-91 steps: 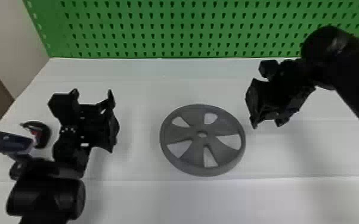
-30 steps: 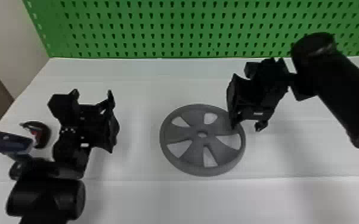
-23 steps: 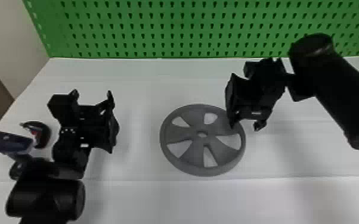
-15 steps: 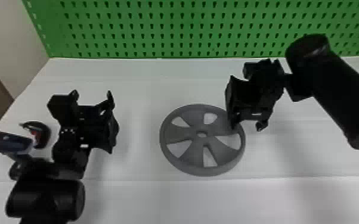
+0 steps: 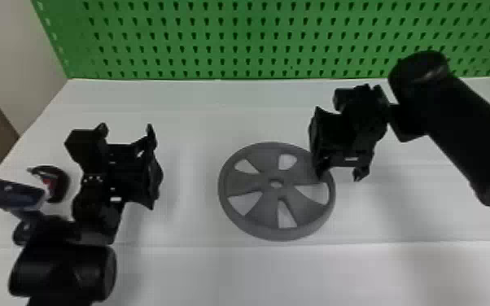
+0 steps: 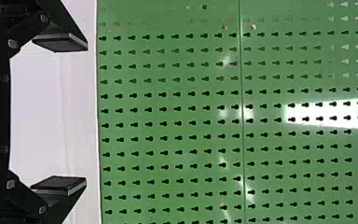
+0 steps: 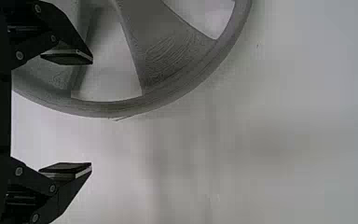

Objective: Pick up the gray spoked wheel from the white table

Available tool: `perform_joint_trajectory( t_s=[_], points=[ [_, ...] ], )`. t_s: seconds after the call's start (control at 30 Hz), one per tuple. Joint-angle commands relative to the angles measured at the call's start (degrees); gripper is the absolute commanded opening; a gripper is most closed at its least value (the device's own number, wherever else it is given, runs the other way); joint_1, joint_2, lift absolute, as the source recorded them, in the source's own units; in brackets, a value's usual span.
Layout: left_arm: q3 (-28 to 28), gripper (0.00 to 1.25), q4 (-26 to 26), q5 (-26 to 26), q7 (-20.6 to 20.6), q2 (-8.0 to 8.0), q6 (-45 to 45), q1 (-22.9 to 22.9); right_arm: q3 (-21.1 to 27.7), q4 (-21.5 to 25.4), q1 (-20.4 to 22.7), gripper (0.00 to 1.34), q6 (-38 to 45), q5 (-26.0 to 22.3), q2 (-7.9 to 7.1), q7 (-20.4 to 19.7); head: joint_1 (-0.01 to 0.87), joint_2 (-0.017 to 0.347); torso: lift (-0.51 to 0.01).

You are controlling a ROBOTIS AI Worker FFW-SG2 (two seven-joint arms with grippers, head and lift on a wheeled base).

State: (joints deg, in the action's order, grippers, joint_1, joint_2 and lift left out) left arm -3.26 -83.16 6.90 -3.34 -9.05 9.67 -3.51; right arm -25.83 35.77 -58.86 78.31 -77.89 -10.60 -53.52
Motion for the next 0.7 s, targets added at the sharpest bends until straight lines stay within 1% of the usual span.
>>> perform_joint_trajectory(
  t_s=[0.0, 0.1, 0.27, 0.43, 0.67],
  points=[
    [-0.1, 1.0, 0.1, 0.3, 0.0, 0.0, 0.0, -0.1, 0.1, -0.9, 0.3, 0.89, -0.8, 0.0, 0.14, 0.0, 0.77, 0.044, -0.098],
    [-0.1, 1.0, 0.1, 0.3, 0.0, 0.0, 0.0, -0.1, 0.2, -1.1, 0.8, 0.89, -1.5, 0.2, 0.23, 0.0, 0.77, 0.044, -0.098],
    [-0.2, 1.0, 0.2, 0.6, 0.0, 0.0, 0.0, -0.1, 1.6, -1.1, 1.8, 0.89, -1.8, 2.0, 0.76, 0.0, 0.77, 0.044, -0.098],
    [-0.3, 1.0, 0.3, 0.8, 0.0, 0.0, 0.0, -0.1, 2.7, -1.1, 2.8, 0.89, -2.1, 2.1, 1.02, 0.2, 0.77, 0.044, -0.098],
    [-0.3, 1.0, 0.3, 1.0, 0.0, 0.0, 0.0, -0.2, 1.0, -1.1, 3.5, 0.89, -3.3, 2.1, 1.38, 0.7, 0.77, 0.044, -0.098]
  ],
)
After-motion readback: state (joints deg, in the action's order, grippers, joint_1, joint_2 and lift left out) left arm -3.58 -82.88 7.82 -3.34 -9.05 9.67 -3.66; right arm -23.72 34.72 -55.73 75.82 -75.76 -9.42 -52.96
